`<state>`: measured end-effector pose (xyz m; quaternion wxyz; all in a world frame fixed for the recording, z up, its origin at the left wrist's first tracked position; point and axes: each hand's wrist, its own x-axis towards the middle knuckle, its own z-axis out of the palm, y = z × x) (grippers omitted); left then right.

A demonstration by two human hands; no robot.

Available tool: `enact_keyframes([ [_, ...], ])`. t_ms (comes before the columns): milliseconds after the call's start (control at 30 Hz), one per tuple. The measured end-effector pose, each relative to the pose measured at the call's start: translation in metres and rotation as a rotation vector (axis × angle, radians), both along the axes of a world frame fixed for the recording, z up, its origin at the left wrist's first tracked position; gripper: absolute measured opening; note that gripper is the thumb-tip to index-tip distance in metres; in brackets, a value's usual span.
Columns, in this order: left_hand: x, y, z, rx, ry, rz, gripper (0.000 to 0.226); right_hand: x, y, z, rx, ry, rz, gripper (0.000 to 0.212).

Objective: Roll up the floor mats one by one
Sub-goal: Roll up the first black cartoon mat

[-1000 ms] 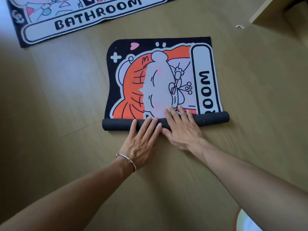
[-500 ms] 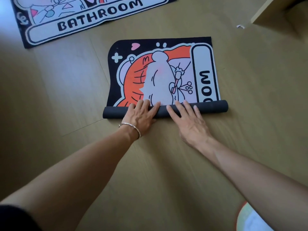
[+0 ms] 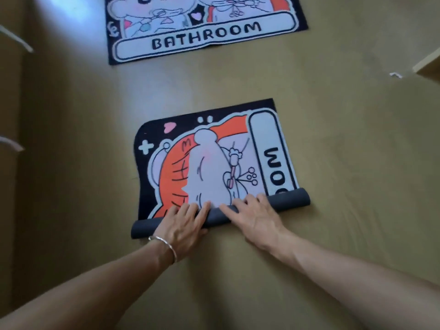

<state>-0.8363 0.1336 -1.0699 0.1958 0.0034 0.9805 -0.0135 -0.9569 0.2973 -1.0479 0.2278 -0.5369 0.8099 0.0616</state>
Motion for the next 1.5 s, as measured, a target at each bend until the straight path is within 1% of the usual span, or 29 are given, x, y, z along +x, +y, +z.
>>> enact_keyframes([
  [67,0.007,0.011,-0.003,0.011,0.065,0.096,0.059,-0.004,-0.001,-0.004,-0.022,0.006,0.043,0.057],
  [133,0.012,0.027,-0.001,0.04,0.1,0.16,0.059,-0.013,-0.003,-0.007,-0.028,0.006,0.076,0.047],
  [233,0.017,0.048,0.005,0.057,0.06,0.213,0.064,-0.021,-0.008,-0.008,0.02,-0.026,0.111,0.042],
  [333,0.01,0.051,0.007,0.039,0.077,0.261,0.061,-0.021,-0.008,-0.006,0.011,-0.012,0.131,0.04],
  [400,0.004,0.045,0.014,0.016,0.07,0.21,0.057,-0.022,-0.008,-0.003,0.033,-0.042,0.131,0.039],
  [467,0.003,0.04,0.019,-0.005,0.055,0.083,0.055,-0.019,-0.007,0.001,0.062,-0.079,0.14,0.038],
  [567,0.007,0.039,0.023,0.009,-0.04,-0.078,0.05,-0.006,0.005,0.005,0.108,-0.146,0.138,0.037],
  [633,0.002,0.042,0.033,0.034,-0.12,-0.108,0.056,0.003,0.014,0.004,0.09,-0.166,0.09,0.035],
  [700,-0.004,0.045,0.041,0.071,-0.175,-0.098,0.06,0.012,0.024,0.001,-0.002,-0.131,0.01,0.039],
  [800,-0.019,0.038,0.039,0.093,-0.242,-0.045,0.052,0.034,0.038,-0.005,-0.051,-0.047,-0.037,0.064],
  [867,-0.022,0.033,0.033,0.105,-0.225,0.004,0.053,0.044,0.042,-0.01,-0.015,-0.033,-0.06,0.082],
  [933,-0.023,0.033,0.029,0.098,-0.212,0.05,0.056,0.044,0.036,-0.012,0.05,-0.036,-0.08,0.09],
  [1000,-0.022,0.031,0.028,0.065,-0.187,0.103,0.057,0.03,0.024,-0.01,0.103,-0.061,-0.068,0.085],
  [1100,-0.011,0.028,0.025,0.052,0.002,0.13,0.057,0.003,0.002,-0.008,0.128,-0.074,-0.103,0.077],
  [1167,0.002,0.033,0.018,0.061,0.064,0.113,0.059,-0.012,-0.01,-0.011,0.108,-0.079,-0.146,0.074],
  [1267,0.008,0.04,0.007,0.063,0.027,0.146,0.069,-0.027,-0.022,-0.011,0.114,-0.066,-0.157,0.073],
  [1367,-0.015,0.03,0.004,0.046,-0.008,0.196,0.077,-0.032,-0.028,-0.006,0.075,-0.031,-0.16,0.071],
  [1500,-0.056,0.004,0.01,0.032,-0.191,0.17,0.083,-0.013,-0.021,0.013,-0.004,-0.022,-0.098,0.073],
])
